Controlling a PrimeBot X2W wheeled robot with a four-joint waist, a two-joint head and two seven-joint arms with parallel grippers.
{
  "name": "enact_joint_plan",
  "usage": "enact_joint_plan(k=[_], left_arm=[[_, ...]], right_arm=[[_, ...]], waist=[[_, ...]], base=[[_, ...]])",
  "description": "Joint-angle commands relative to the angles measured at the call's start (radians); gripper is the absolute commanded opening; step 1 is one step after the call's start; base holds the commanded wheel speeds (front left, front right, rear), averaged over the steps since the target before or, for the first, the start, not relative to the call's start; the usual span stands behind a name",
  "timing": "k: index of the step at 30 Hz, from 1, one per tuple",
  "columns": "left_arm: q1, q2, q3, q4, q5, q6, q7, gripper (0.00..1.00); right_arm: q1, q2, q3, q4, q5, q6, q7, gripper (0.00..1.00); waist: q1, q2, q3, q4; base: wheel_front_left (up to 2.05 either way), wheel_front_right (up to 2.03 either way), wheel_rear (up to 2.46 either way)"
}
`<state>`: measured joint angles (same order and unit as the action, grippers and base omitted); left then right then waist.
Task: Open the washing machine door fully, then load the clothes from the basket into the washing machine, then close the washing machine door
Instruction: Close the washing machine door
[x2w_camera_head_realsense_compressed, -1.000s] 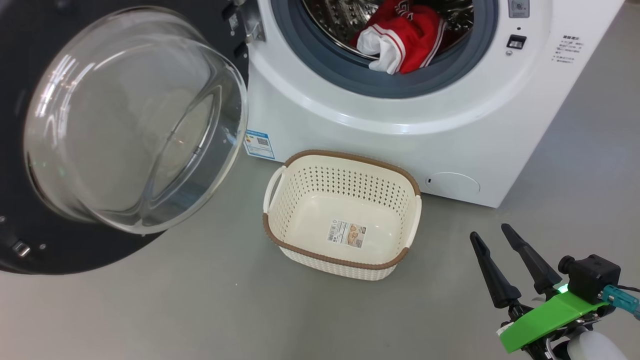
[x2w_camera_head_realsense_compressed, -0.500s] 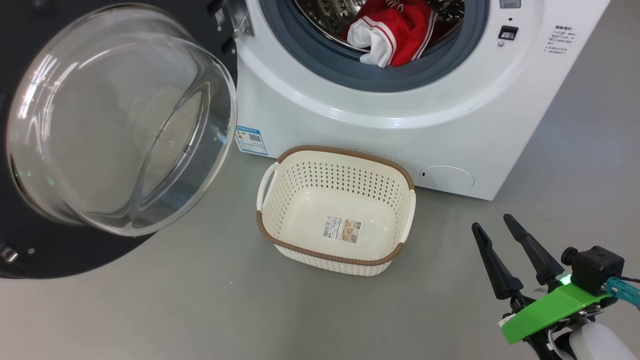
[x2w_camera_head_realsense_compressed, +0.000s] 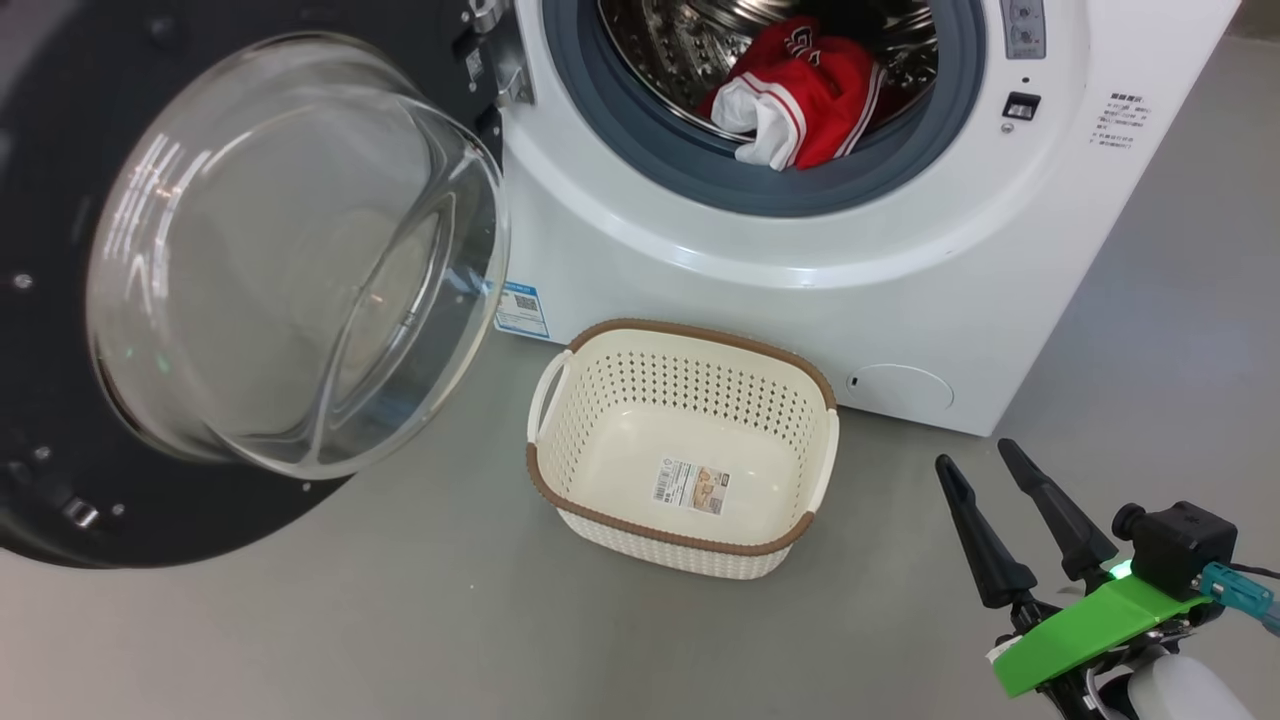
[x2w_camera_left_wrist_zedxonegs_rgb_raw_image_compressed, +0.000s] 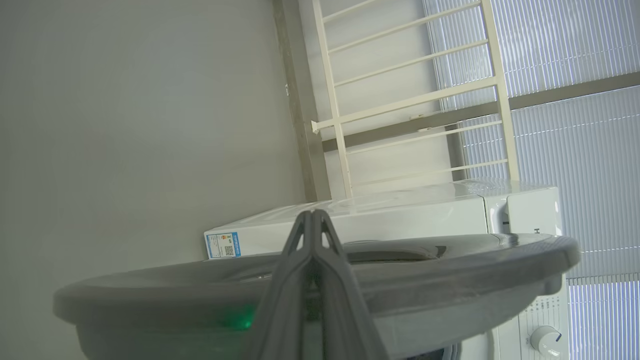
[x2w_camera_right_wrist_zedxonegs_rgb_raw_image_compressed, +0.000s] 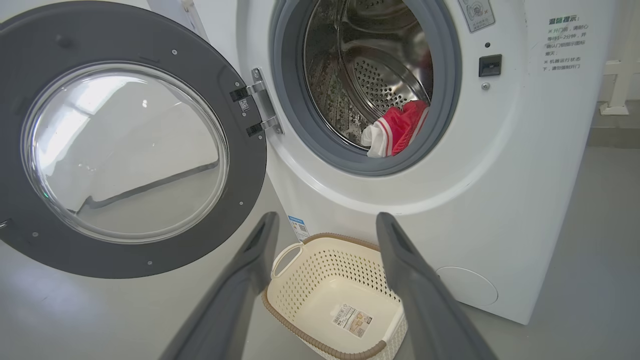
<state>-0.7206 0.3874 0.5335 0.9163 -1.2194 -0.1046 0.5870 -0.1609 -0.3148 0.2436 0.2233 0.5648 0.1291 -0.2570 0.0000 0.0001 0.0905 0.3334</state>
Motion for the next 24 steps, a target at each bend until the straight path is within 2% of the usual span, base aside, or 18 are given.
enact_joint_plan(k=[1, 16, 24], left_arm=[[0.016, 0.036, -0.004, -0.035, -0.009, -0.016, 0.037, 0.00], [0.152, -0.019, -0.060, -0.221, -0.036, 0.003, 0.252, 0.00], [0.251, -0.084, -0.094, -0.405, -0.055, 0.050, 0.348, 0.00]], right_arm=[[0.009, -0.006, 0.017, -0.018, -0.003, 0.002, -0.005, 1.00], [0.040, 0.024, 0.022, -0.004, 0.003, 0.002, -0.005, 1.00], [0.054, 0.036, 0.010, -0.005, 0.001, 0.002, -0.005, 1.00]], waist=[[0.0000, -0.0001, -0.009, 0.004], [0.0000, -0.0001, -0.076, -0.008], [0.0000, -0.0001, -0.090, -0.013]], base=[[0.00, 0.00, 0.00], [0.00, 0.00, 0.00], [0.00, 0.00, 0.00]])
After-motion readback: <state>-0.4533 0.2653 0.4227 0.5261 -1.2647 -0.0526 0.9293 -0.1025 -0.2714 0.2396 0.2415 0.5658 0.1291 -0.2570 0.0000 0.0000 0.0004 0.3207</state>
